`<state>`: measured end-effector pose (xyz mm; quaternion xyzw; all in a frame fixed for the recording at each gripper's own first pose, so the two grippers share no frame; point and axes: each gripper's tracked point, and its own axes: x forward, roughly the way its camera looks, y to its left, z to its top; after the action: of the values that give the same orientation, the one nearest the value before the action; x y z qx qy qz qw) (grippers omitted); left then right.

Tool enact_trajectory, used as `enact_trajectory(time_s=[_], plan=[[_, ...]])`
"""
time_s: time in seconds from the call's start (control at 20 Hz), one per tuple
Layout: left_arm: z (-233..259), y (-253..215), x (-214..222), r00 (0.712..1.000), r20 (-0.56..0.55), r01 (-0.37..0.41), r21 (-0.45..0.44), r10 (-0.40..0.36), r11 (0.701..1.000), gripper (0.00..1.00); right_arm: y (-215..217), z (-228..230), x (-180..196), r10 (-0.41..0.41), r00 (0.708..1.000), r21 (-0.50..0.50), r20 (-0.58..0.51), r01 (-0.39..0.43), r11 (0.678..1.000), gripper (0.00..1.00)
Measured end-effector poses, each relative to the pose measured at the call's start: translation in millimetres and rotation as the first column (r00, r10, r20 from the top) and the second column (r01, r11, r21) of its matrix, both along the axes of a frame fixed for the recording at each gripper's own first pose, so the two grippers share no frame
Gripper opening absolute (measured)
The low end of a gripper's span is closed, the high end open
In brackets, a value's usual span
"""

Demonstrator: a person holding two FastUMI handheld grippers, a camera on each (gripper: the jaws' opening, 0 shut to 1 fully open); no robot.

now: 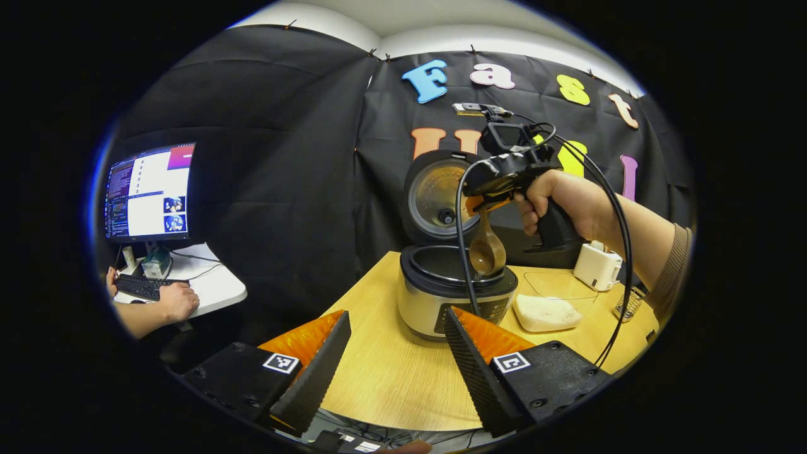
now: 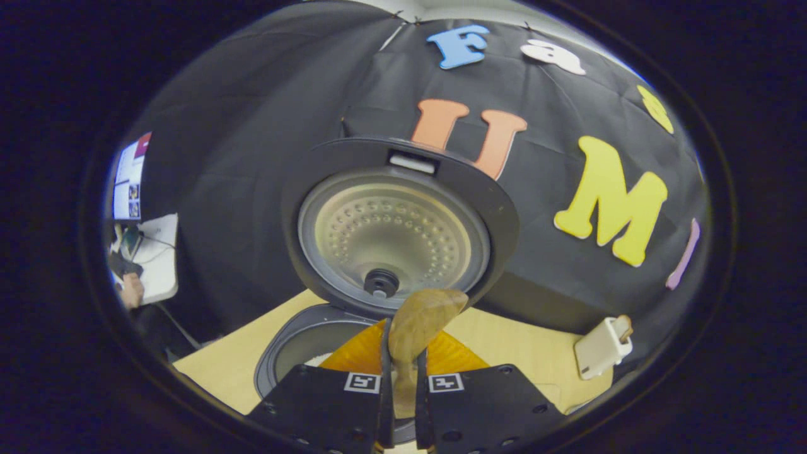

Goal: Close the left gripper, press the button to open the rice cooker; take a wooden spoon from the chopstick holder with the right hand, scoop a spoonful of rice and pour it into the rice cooker, then put the wooden spoon back into the chopstick holder.

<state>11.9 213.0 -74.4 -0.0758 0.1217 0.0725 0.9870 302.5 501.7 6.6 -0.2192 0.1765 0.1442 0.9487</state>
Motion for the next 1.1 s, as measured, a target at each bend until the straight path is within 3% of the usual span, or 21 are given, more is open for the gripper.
enact_trajectory(time_s=[0.2, 0.4, 0.65, 1.05, 1.1], plan=[[-2.4, 0.1, 0.7, 1.0, -0.007, 0.0, -0.001, 0.0, 1.0, 0.96, 9.3, 20.9, -4.1, 0.046, 0.987, -0.139, 0.153, -0.025, 0.99, 0.13], [-2.6, -1.7, 1.3, 1.0, -0.012, 0.0, 0.001, 0.0, 1.0, 0.96, 10.4, 32.7, -12.5, 0.08, 0.969, -0.222, 0.233, -0.027, 0.975, 0.14], [3.4, -9.1, 2.1, 1.0, 0.001, 0.007, 0.012, -0.007, 1.0, 0.96, -13.8, 61.7, -23.3, 0.066, 0.956, -0.158, 0.285, -0.022, 0.987, 0.13], [17.1, -38.0, 5.3, 0.998, 0.033, 0.047, 0.016, -0.048, 0.999, 0.96, -135.9, 120.9, -37.2, -0.069, 0.92, -0.017, 0.385, 0.082, 0.996, 0.18], [17.9, -42.8, 5.8, 0.998, 0.035, 0.054, 0.015, -0.055, 0.998, 0.96, -155.8, 125.6, -39.5, -0.091, 0.917, 0.0, 0.388, 0.099, 0.995, 0.15]])
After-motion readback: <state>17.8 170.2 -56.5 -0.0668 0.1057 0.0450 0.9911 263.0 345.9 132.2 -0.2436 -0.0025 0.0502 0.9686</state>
